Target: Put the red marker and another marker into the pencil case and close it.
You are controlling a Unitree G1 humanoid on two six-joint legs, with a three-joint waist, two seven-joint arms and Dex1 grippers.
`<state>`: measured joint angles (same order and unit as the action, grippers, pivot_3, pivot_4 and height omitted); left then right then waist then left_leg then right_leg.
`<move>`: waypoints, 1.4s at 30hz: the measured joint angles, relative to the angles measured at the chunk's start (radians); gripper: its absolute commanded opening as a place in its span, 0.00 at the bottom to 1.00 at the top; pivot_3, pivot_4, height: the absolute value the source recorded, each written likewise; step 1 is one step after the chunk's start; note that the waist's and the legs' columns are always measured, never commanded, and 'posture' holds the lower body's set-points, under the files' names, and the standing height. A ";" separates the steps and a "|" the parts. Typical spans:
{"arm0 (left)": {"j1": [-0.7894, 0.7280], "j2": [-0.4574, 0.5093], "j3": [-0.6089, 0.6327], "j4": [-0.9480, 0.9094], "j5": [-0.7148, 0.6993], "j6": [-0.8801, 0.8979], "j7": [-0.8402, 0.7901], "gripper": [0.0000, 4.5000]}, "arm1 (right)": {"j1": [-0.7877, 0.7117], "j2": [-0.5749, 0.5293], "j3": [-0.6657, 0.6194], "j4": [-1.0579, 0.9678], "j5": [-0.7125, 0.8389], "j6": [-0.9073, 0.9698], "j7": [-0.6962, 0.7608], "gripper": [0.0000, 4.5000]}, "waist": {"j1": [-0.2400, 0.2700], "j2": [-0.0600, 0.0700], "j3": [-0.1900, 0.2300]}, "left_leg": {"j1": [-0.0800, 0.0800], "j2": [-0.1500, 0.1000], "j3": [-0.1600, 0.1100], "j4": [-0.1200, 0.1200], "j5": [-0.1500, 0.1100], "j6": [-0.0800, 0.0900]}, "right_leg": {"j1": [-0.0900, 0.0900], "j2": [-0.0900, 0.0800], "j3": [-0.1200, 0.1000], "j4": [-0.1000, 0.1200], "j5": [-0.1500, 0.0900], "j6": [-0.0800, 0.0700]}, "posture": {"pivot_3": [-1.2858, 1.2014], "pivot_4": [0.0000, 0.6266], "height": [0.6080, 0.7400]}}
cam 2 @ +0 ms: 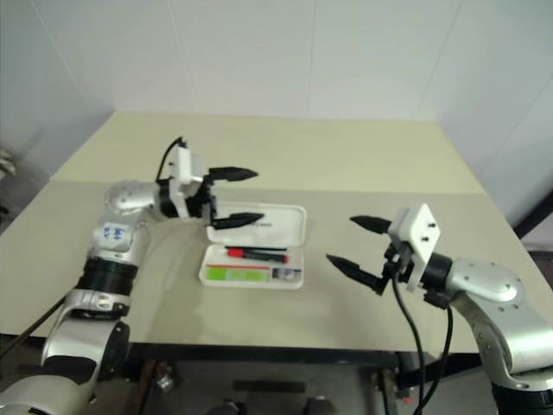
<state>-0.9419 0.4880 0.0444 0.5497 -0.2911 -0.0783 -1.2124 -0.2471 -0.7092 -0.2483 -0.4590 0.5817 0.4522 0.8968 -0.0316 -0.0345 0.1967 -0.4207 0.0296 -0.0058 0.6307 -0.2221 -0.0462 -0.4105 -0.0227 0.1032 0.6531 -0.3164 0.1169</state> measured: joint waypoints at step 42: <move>-0.301 0.065 0.125 0.804 0.156 0.289 0.209 0.01 | -0.016 -0.017 0.000 0.131 0.045 -0.064 0.129 1.00 | 0.001 -0.001 0.001 | -0.001 0.000 0.000 0.000 0.000 0.000 | -0.001 0.000 -0.001 0.002 0.000 0.000 | 0.52 0.24 1.00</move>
<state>-1.2426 0.5528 0.1698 1.3533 -0.1351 0.2104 -1.0034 -0.2628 -0.7266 -0.2486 -0.3278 0.6264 0.3885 1.0254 -0.0307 -0.0357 0.1974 -0.4216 0.0295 -0.0059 0.6310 -0.2220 -0.0463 -0.4115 -0.0222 0.1026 0.6547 -0.3162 0.1174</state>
